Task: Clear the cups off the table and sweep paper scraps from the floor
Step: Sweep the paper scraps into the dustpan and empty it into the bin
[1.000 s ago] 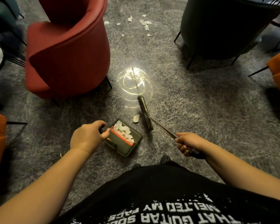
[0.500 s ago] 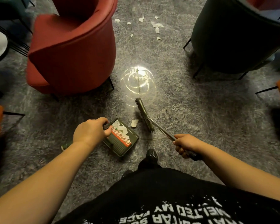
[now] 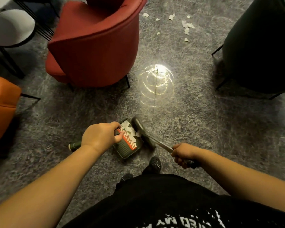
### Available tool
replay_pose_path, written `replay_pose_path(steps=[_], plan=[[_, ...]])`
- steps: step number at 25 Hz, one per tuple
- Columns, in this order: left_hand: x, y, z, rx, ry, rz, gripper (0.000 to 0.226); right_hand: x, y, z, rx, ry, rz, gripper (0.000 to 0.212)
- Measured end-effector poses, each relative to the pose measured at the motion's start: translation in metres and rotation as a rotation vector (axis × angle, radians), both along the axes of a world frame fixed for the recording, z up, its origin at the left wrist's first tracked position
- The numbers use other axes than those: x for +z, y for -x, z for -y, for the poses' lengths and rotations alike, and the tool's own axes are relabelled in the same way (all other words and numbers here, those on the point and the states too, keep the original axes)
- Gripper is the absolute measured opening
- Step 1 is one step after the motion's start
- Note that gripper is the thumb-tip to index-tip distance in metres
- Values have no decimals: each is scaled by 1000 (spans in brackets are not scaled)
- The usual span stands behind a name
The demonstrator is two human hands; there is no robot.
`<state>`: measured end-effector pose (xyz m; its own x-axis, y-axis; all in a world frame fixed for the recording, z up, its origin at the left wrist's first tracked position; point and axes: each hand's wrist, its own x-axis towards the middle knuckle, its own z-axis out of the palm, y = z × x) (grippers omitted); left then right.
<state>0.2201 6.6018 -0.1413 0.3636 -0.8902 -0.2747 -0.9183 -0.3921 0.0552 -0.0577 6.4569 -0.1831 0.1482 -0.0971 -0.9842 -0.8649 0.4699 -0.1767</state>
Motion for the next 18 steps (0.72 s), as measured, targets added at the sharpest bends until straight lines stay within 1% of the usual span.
replay_pose_path(steps=[3,6,10,14,18], plan=[[0,-1,5,-8,2,13,35,8,4,-9,28,-59,17,28],[-1,-4,7,11,1,-7,35,19,6,-17,61,-46,36,37],[-2,-5,1,11,30,-24,32,37,8,-18,51,-2,33,45],[-1,-12,-33,40,79,-75,31,60,13,-21,13,51,38,46],[2,-21,-57,66,115,-119,31,76,13,-51,-69,92,67,37]])
